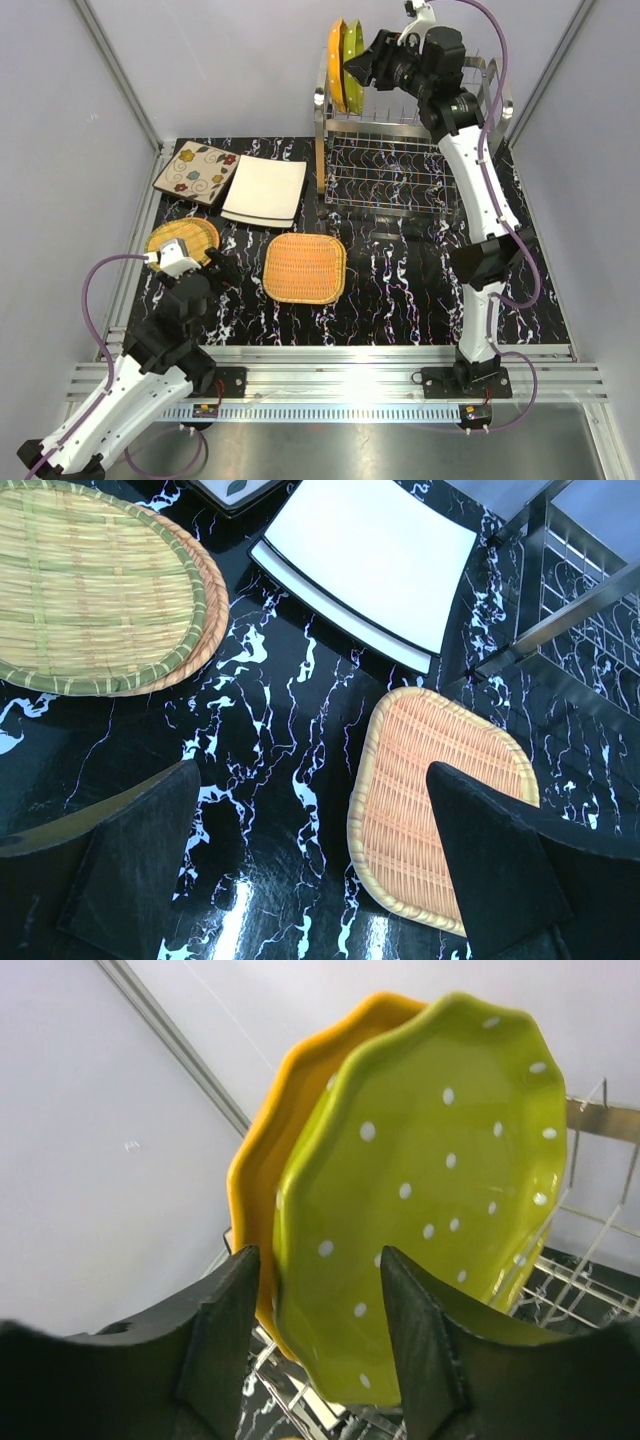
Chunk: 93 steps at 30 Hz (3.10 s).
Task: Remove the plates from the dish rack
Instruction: Grab a plate with the right arm
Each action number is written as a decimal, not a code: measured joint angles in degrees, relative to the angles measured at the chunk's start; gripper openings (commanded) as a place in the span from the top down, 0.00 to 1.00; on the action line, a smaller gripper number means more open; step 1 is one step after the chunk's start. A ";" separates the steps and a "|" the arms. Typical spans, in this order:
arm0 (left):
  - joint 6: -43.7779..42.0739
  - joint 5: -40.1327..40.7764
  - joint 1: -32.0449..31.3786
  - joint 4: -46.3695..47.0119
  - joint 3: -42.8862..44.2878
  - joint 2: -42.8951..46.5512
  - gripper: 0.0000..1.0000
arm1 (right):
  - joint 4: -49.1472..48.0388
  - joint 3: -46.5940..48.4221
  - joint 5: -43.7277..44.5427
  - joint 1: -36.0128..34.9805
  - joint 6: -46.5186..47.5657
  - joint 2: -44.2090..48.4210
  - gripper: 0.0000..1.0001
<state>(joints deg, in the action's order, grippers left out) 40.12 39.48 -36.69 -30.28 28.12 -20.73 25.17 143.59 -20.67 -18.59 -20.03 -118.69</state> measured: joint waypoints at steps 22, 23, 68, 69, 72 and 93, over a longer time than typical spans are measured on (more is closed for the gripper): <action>0.00 0.00 0.00 0.22 -0.52 -0.61 0.01 | -3.23 3.06 -1.07 -0.83 -2.25 -2.78 1.00; 0.02 -0.02 0.00 0.24 -0.52 -0.66 0.01 | -3.43 3.06 -0.98 -0.85 -2.38 -2.78 1.00; 0.87 -0.37 0.00 -0.04 -0.52 -0.26 0.01 | -15.93 4.92 3.21 0.83 -14.53 -3.13 1.00; 0.87 -0.44 0.00 -0.04 -0.50 -0.26 0.01 | -15.91 4.92 3.21 1.01 -14.80 -3.13 1.00; 0.87 -0.55 0.00 0.00 -0.50 -0.26 0.01 | -15.93 4.92 3.17 1.36 -15.69 -3.10 1.00; -0.11 -3.52 0.00 4.28 2.12 -2.34 0.01 | -16.96 5.33 0.76 1.77 -21.57 -2.82 1.00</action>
<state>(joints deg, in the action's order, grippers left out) 40.01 35.97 -36.69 -26.00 30.24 -23.07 8.21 148.92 -19.90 -16.82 -41.60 -121.51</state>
